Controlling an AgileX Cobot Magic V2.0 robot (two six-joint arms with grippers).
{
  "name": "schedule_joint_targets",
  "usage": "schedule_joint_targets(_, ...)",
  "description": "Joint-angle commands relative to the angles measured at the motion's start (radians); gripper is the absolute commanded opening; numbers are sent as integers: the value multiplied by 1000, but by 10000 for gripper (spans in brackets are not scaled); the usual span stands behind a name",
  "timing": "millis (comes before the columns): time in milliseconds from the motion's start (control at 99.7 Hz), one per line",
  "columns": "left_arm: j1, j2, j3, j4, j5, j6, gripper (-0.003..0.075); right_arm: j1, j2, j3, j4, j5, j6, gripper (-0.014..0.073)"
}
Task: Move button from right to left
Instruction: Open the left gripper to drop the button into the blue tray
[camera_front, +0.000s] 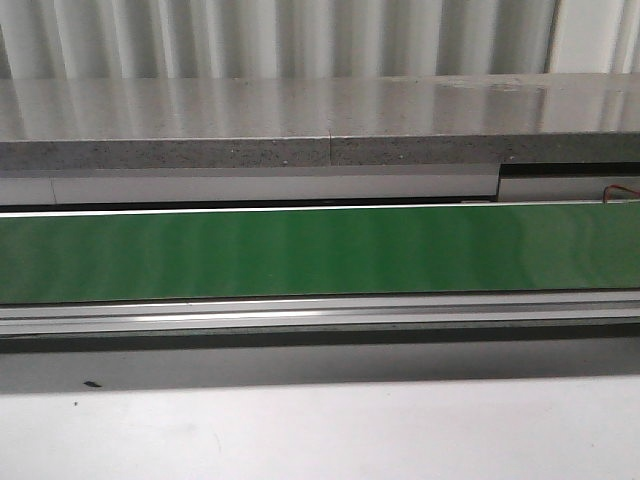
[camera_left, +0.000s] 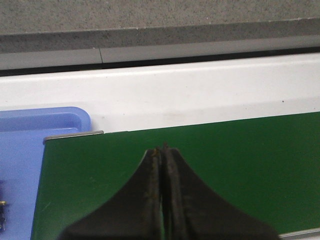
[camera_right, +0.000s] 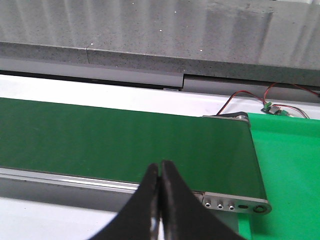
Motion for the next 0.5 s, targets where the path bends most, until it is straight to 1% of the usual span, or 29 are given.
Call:
schedule_joint_targets(0,-10,-80,32,-19,-112,-10,-20,-1,6,-25,-7,-81,-9,-67)
schedule_joint_targets(281,-10,-330,191,-19,-161,-10,-20,-1,6,-25,-7,-81,-9,-67)
schedule_joint_targets(492,-10,-475,280,-8,-154,-8,-21,-1,6,-25,-7,-81,-9,-67)
